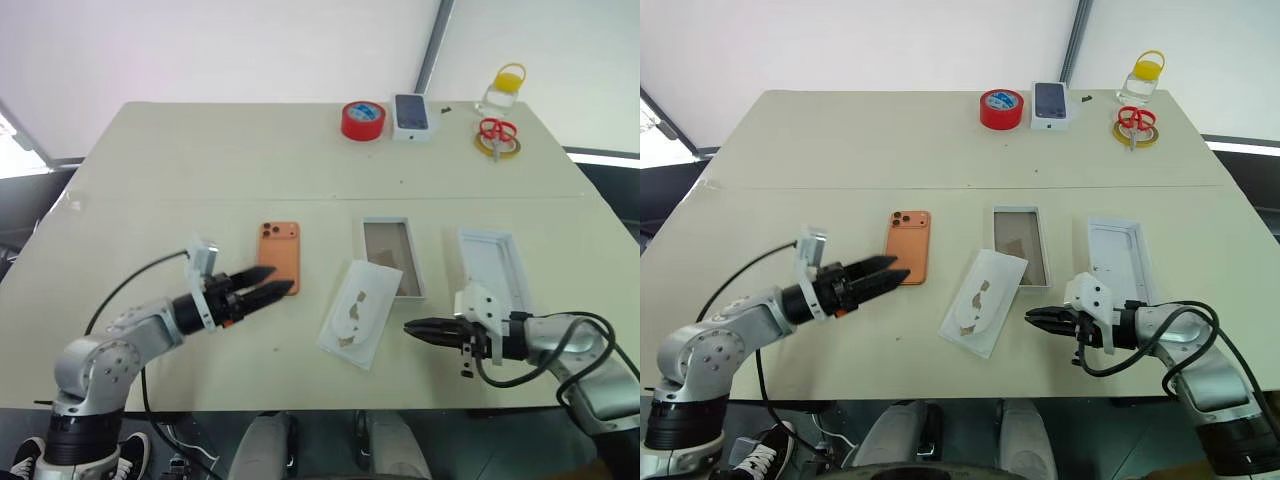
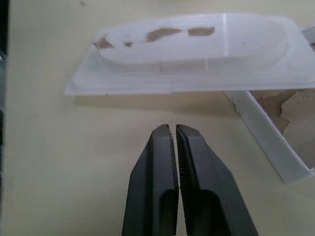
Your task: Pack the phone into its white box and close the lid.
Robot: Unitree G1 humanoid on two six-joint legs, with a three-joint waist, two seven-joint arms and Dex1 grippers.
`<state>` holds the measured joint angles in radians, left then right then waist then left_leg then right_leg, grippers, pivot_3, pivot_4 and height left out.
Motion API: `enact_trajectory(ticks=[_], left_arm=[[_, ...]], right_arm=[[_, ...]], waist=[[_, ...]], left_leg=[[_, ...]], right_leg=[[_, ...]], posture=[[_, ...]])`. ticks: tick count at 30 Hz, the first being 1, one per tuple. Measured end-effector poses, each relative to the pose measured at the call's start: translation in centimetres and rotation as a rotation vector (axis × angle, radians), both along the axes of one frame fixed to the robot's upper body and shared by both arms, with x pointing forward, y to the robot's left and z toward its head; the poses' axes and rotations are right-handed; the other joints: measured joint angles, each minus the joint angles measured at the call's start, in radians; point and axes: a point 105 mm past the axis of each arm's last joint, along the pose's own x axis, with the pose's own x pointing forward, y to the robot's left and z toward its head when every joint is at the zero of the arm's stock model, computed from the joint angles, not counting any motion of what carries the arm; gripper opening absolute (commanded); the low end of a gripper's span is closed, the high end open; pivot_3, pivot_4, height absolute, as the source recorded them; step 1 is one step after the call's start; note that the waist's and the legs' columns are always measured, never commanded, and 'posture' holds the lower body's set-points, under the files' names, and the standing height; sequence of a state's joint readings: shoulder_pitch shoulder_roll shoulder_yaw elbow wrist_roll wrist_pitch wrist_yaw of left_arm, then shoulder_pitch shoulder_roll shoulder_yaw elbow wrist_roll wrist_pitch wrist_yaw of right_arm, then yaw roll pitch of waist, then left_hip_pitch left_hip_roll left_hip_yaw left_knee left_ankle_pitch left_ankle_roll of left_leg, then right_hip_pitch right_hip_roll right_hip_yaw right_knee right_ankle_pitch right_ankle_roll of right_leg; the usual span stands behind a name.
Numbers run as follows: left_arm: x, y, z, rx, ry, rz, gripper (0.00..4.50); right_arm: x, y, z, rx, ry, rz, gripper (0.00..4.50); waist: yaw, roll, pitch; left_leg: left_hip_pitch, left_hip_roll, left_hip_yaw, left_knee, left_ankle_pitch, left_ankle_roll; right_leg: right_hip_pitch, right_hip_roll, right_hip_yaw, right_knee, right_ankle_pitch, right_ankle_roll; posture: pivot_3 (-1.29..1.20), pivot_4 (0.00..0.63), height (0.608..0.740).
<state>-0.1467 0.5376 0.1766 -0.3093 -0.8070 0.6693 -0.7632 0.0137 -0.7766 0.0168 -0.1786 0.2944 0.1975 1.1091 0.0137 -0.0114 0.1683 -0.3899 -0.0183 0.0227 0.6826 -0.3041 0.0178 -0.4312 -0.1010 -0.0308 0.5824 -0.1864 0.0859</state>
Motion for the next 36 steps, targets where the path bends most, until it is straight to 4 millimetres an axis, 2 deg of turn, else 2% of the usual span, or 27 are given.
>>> enact_trajectory(ticks=[4,9,12,15,18,22,28,31,36], left_arm=[[0.8,1.6,0.7,0.119,-0.233,0.024,3.93],[0.3,2.2,-0.7,0.227,-0.369,-0.012,3.93],[-0.1,2.1,-1.9,0.263,-0.381,-0.045,3.93],[-0.2,2.1,-2.0,0.260,-0.391,-0.047,3.93],[-0.3,1.6,-2.2,0.249,-0.393,-0.058,3.93],[-0.4,1.3,-2.5,0.253,-0.388,-0.068,3.93],[-0.4,1.4,-2.8,0.261,-0.377,-0.057,3.93],[-0.6,1.4,-3.0,0.261,-0.368,-0.057,3.93],[-1.2,1.1,-3.6,0.260,-0.334,-0.078,3.93]], right_arm=[[0.7,0.4,-0.5,-0.009,-0.016,-0.013,0.04],[1.3,1.0,-0.4,-0.016,-0.048,0.001,0.04],[1.3,1.3,-0.4,0.001,-0.033,-0.004,0.04],[1.2,1.5,-0.1,0.027,-0.011,-0.001,0.04],[1.0,2.7,1.2,0.105,0.020,0.027,0.04],[1.7,3.9,3.8,0.187,-0.017,0.041,0.04],[2.1,5.0,4.7,0.202,-0.048,0.055,0.04],[2.1,4.5,4.0,0.111,-0.074,0.065,0.04],[1.6,2.0,2.7,0.040,-0.032,0.044,0.04]], waist=[[-0.001,0.001,0.000],[0.000,0.000,0.001],[0.001,0.000,0.001],[0.000,0.000,0.001],[-0.001,0.000,0.001],[-0.001,-0.001,0.002],[0.000,-0.001,0.002],[0.000,-0.001,0.002],[0.000,-0.002,0.003]], left_leg=[[-0.002,0.000,0.001,-0.001,0.000,0.000],[-0.002,-0.001,0.001,-0.001,0.000,0.001],[-0.002,0.000,0.001,-0.001,0.000,0.001],[-0.002,0.000,0.001,0.000,0.000,0.001],[-0.002,0.000,0.001,0.000,0.000,0.001],[-0.002,0.001,0.000,0.000,0.000,0.001],[-0.002,0.000,0.001,0.000,0.000,0.001],[-0.002,-0.001,0.001,0.000,0.000,0.001],[-0.002,-0.001,0.001,0.000,0.000,0.001]], right_leg=[[-0.002,-0.001,0.000,-0.001,0.000,0.000],[-0.001,-0.002,0.000,-0.002,0.000,0.000],[-0.001,-0.003,0.000,-0.002,0.000,0.000],[-0.001,-0.003,0.000,-0.002,0.001,0.000],[-0.002,-0.003,0.000,-0.001,0.001,0.000],[-0.002,-0.002,0.000,-0.001,0.001,0.000],[-0.001,-0.002,-0.001,-0.001,0.001,0.000],[-0.001,-0.002,-0.001,-0.001,0.001,0.000],[-0.001,-0.002,-0.001,-0.001,0.001,0.000]], posture=[[0.00,0.150,0.740],[0.00,0.150,0.740],[0.00,0.150,0.740],[0.00,0.150,0.740],[0.00,0.150,0.740],[0.00,0.150,0.740],[0.00,0.150,0.740],[0.00,0.150,0.740],[0.00,0.150,0.740]])
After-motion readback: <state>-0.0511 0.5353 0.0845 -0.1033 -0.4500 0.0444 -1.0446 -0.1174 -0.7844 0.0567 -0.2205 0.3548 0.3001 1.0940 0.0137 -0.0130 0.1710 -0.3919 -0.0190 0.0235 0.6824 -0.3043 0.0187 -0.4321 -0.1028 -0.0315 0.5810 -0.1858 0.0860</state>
